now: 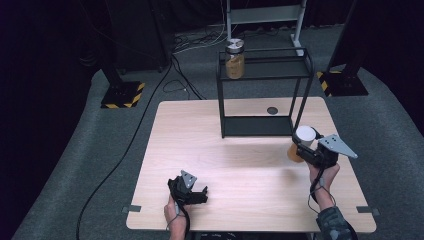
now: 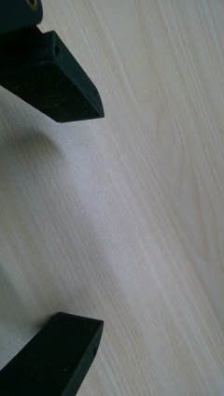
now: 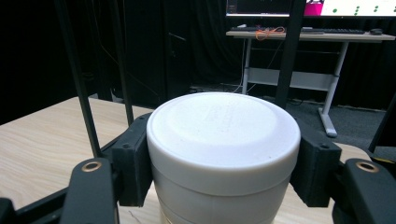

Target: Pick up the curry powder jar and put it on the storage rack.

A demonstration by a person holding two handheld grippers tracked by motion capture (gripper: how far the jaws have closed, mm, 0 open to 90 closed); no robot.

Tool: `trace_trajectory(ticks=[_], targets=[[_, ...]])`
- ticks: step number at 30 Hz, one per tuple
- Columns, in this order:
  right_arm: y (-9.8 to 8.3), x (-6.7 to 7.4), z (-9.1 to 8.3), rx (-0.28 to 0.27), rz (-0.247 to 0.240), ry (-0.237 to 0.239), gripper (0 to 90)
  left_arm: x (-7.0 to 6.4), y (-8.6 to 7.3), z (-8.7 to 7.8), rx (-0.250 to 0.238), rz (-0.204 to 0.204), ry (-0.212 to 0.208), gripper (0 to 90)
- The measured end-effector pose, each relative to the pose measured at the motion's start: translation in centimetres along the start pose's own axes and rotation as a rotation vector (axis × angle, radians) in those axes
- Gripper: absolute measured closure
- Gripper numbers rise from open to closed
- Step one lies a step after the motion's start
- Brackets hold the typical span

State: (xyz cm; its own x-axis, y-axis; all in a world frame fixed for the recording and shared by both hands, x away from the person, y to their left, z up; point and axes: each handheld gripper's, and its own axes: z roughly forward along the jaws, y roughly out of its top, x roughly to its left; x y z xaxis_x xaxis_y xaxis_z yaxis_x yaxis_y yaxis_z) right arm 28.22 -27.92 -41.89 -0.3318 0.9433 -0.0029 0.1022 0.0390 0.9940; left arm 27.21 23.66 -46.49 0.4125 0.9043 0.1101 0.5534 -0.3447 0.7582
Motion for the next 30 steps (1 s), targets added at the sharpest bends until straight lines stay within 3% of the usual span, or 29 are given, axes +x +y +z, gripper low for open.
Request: trace_trajectory(ticks=[30], targets=[[6.7, -0.2, 1.1, -0.022, -0.045, 0.034, 33.1, -0.1, -0.1, 0.0, -0.006, 0.007, 0.002, 0.8]])
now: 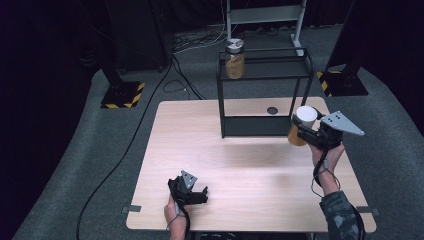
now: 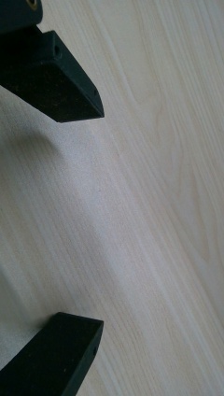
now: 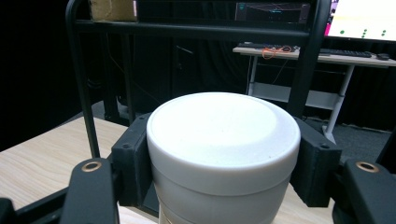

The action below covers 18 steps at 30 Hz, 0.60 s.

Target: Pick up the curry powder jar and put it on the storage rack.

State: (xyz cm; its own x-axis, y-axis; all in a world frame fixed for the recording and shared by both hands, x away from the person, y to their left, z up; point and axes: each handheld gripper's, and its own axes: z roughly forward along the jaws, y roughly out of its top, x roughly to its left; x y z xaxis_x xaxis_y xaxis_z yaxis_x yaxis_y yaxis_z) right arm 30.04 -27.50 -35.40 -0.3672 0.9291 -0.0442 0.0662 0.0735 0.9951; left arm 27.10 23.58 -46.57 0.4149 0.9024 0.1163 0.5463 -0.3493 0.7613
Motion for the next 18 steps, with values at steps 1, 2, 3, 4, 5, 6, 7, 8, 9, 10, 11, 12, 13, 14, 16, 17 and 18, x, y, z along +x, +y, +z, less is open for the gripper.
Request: trace_trajectory(ticks=[1, 2, 3, 4, 5, 6, 7, 8, 9, 10, 11, 12, 13, 14, 16, 17, 18], targets=[[0.1, 0.0, 0.1, 0.0, -0.002, 0.001, 33.1, 0.0, 0.0, 0.0, 0.0, 0.0, 0.0, 0.8], [0.3, 0.0, 0.1, 0.0, -0.004, 0.001, 33.1, 0.0, 0.0, 0.0, 0.0, 0.0, 0.0, 0.8], [0.4, 0.0, 0.1, -0.001, -0.007, 0.002, 33.1, 0.0, 0.0, 0.0, 0.0, 0.0, 0.0, 0.8], [0.5, 0.0, 0.2, -0.002, -0.006, 0.002, 33.1, 0.0, 0.0, 0.0, 0.0, 0.001, 0.0, 0.8], [0.6, 0.0, 0.2, -0.002, -0.007, 0.001, 33.1, 0.0, 0.0, 0.0, 0.0, 0.002, 0.0, 0.8], [0.8, 0.0, 0.2, -0.002, -0.007, 0.001, 33.1, 0.0, 0.0, 0.0, -0.001, 0.003, 0.0, 0.8], [0.9, 0.0, 0.2, -0.001, -0.006, -0.002, 33.1, 0.0, 0.0, 0.0, 0.0, 0.003, -0.001, 0.8], [1.0, 0.1, 0.2, -0.003, -0.005, -0.004, 33.1, 0.0, 0.0, 0.0, -0.001, 0.003, -0.001, 0.8], [1.1, 0.1, 0.2, -0.004, -0.004, -0.007, 33.1, 0.0, 0.0, 0.0, 0.0, 0.003, 0.0, 0.8], [1.2, 0.1, 0.2, -0.006, -0.009, -0.007, 33.1, 0.0, 0.0, 0.0, -0.001, 0.003, -0.001, 0.8], [1.3, 0.1, 0.2, -0.007, -0.008, -0.006, 33.1, 0.0, 0.0, 0.0, -0.001, 0.003, -0.001, 0.8], [1.5, 0.1, 0.2, -0.007, -0.011, -0.006, 33.1, 0.0, 0.0, 0.0, 0.0, 0.004, -0.001, 0.8], [1.6, 0.1, 0.2, -0.006, -0.008, -0.005, 33.1, 0.0, 0.0, 0.0, 0.0, 0.003, -0.001, 0.8], [1.8, 0.1, 0.2, -0.006, -0.007, -0.004, 33.1, 0.0, 0.0, 0.0, 0.0, 0.004, -0.001, 0.8], [2.1, 0.0, 0.2, -0.01, -0.012, -0.008, 33.1, 0.0, 0.0, 0.0, 0.0, 0.004, -0.001, 0.8], [2.2, 0.0, 0.2, -0.013, -0.014, -0.009, 33.1, 0.0, 0.0, 0.0, 0.0, 0.004, -0.002, 0.8], [2.4, 0.1, 0.2, -0.014, -0.015, -0.013, 33.1, 0.0, 0.0, 0.0, -0.001, 0.004, -0.002, 0.8]])
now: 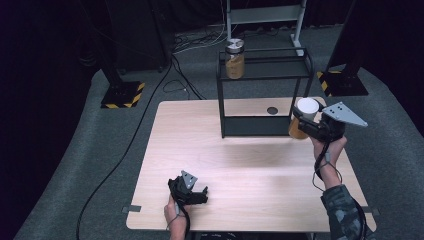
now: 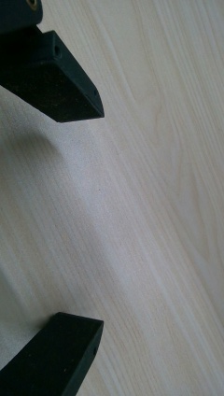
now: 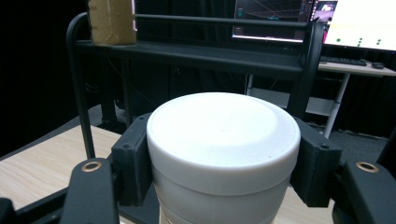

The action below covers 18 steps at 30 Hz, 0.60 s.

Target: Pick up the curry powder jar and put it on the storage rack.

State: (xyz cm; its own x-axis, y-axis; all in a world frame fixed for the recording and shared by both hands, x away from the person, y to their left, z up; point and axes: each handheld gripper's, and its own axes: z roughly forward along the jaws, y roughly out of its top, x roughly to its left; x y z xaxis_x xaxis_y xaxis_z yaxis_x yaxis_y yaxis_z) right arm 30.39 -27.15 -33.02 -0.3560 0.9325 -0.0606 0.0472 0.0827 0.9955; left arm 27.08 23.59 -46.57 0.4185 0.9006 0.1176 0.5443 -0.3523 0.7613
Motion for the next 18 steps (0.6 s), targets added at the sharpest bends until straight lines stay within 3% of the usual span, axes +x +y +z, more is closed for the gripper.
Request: trace_trajectory(ticks=[18], targets=[[3.1, -0.3, 1.1, 0.01, -0.042, -0.021, 33.1, 0.0, 0.0, 0.0, 0.0, 0.004, -0.003, 0.8]])
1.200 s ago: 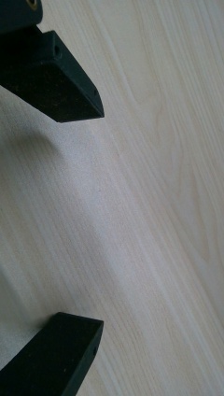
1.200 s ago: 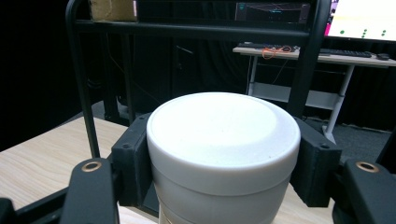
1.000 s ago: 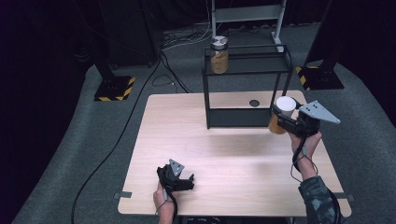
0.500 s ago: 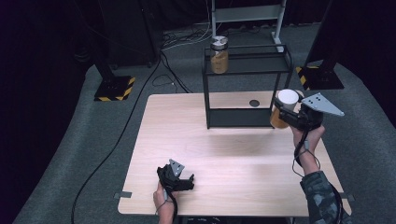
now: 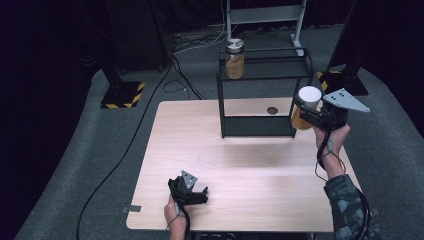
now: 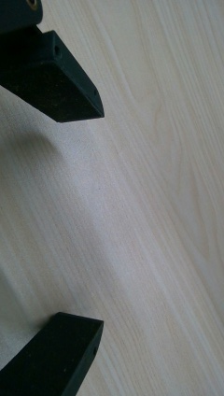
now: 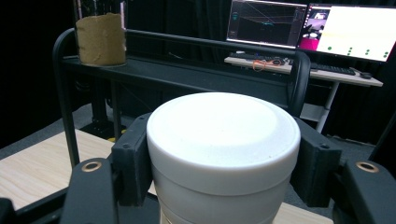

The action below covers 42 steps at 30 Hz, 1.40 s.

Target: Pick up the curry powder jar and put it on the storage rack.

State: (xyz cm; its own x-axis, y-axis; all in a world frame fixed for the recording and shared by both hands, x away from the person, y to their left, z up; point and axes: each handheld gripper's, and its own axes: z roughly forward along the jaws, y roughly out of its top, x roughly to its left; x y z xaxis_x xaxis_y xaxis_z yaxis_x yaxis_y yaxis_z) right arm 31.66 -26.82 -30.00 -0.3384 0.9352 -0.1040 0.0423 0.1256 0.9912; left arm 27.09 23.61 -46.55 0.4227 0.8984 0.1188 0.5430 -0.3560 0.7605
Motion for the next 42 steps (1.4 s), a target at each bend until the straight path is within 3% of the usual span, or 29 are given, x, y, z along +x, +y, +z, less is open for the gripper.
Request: trace_trajectory(ticks=[21, 42], targets=[[3.5, -0.6, 1.2, -0.001, -0.025, 0.0, 33.1, 0.1, 0.0, 0.0, -0.002, 0.006, -0.006, 0.8], [6.3, -1.0, 2.9, -0.013, -0.005, 0.019, 33.1, 0.1, 0.0, 0.0, -0.003, 0.013, -0.012, 0.9]])
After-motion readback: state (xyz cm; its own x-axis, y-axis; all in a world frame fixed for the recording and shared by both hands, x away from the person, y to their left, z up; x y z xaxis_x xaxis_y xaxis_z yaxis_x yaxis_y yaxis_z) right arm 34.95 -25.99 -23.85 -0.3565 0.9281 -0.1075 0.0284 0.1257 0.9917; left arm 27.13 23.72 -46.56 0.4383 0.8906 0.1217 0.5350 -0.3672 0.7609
